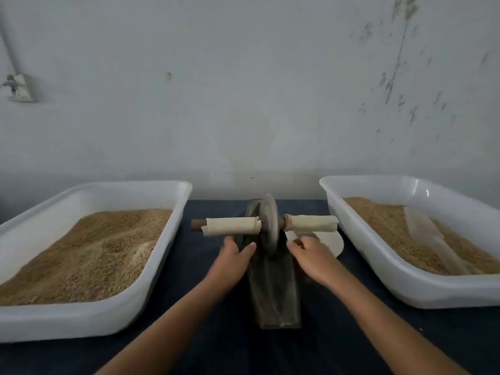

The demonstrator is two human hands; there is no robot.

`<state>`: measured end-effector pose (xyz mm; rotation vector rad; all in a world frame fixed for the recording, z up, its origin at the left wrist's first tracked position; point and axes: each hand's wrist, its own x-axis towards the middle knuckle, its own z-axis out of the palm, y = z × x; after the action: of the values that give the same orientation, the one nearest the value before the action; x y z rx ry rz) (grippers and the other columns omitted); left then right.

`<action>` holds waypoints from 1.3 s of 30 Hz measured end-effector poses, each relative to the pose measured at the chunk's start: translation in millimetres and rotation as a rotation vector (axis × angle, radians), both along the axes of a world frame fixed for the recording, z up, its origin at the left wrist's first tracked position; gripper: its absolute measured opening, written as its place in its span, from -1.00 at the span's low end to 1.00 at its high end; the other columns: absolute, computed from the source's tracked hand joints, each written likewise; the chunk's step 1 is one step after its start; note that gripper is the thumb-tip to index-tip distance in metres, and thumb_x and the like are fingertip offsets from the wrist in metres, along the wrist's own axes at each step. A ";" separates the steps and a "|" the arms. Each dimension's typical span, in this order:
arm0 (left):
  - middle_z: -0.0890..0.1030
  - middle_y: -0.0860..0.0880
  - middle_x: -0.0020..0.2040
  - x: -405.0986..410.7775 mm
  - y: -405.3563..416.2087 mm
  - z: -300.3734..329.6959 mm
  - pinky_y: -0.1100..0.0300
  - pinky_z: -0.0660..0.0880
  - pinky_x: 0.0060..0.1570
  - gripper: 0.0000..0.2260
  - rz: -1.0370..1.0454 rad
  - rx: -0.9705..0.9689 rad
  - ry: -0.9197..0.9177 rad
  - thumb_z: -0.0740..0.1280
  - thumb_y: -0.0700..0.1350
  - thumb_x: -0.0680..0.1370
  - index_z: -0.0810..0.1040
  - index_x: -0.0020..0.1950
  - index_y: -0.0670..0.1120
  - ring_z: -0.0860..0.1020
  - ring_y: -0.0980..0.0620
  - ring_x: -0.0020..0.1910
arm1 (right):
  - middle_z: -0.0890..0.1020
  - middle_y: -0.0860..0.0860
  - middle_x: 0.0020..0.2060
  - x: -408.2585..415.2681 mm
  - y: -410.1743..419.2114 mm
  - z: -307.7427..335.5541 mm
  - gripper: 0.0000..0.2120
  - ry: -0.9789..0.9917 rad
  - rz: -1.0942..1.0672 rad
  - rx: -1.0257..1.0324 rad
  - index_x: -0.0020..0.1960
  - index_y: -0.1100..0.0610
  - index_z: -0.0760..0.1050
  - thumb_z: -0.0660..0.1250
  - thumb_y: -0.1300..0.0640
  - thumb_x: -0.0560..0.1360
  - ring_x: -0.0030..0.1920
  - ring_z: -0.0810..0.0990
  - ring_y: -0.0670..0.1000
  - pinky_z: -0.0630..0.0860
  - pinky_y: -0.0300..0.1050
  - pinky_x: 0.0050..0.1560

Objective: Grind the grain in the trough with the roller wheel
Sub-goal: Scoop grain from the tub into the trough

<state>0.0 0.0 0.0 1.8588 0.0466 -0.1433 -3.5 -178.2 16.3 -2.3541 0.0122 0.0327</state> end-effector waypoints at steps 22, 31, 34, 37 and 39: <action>0.64 -0.15 -0.03 29.8 -23.2 -17.8 0.10 0.52 -0.27 -0.57 0.204 -0.807 0.198 0.19 -0.34 0.43 0.52 0.21 0.01 0.60 -0.15 -0.04 | 0.54 0.08 0.19 48.4 24.3 -33.7 -0.66 -0.057 -0.155 0.584 0.37 0.14 0.40 0.17 0.22 0.61 0.21 0.49 0.05 0.43 -0.10 0.08; 0.61 -0.20 0.02 50.0 -23.9 -13.1 0.08 0.49 -0.25 -0.57 0.226 -0.725 0.201 0.20 -0.34 0.46 0.48 0.28 -0.05 0.58 -0.16 -0.02 | 0.57 0.02 0.02 65.6 25.1 -28.0 -0.78 -0.061 -0.105 0.606 0.19 0.05 0.44 0.17 0.26 0.61 0.05 0.52 -0.02 0.42 -0.19 -0.06; 0.59 -0.15 0.02 45.9 -17.3 -0.4 0.07 0.48 -0.20 -0.68 0.088 -0.444 0.194 0.19 -0.28 0.54 0.44 0.27 -0.06 0.56 -0.09 -0.02 | 0.56 -0.03 -0.02 65.3 18.8 -24.4 -0.84 -0.002 -0.052 0.577 0.15 0.00 0.42 0.19 0.20 0.61 0.01 0.52 -0.06 0.43 -0.27 -0.13; 0.58 -0.05 0.01 37.6 -1.3 16.3 0.10 0.50 -0.02 -0.82 -0.149 0.637 -0.087 0.17 -0.08 0.61 0.48 0.14 -0.10 0.56 -0.01 -0.01 | 0.61 -0.02 -0.13 63.0 5.4 -18.1 -0.87 0.044 -0.022 0.470 0.05 0.06 0.52 0.19 0.14 0.62 -0.13 0.59 -0.06 0.48 -0.36 -0.31; 0.54 0.04 -0.15 28.1 3.2 27.8 0.22 0.46 -0.20 -0.80 -0.085 1.093 -0.323 0.13 -0.01 0.62 0.51 -0.01 -0.05 0.54 0.08 -0.17 | 0.64 0.07 -0.16 62.9 -1.8 -11.3 -0.82 0.075 -0.014 0.426 0.02 0.10 0.56 0.20 0.10 0.62 -0.18 0.63 0.03 0.54 -0.21 -0.34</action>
<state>28.1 3.2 27.8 2.9524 -0.2216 0.1702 59.4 -180.0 5.1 -1.9254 0.0533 0.1060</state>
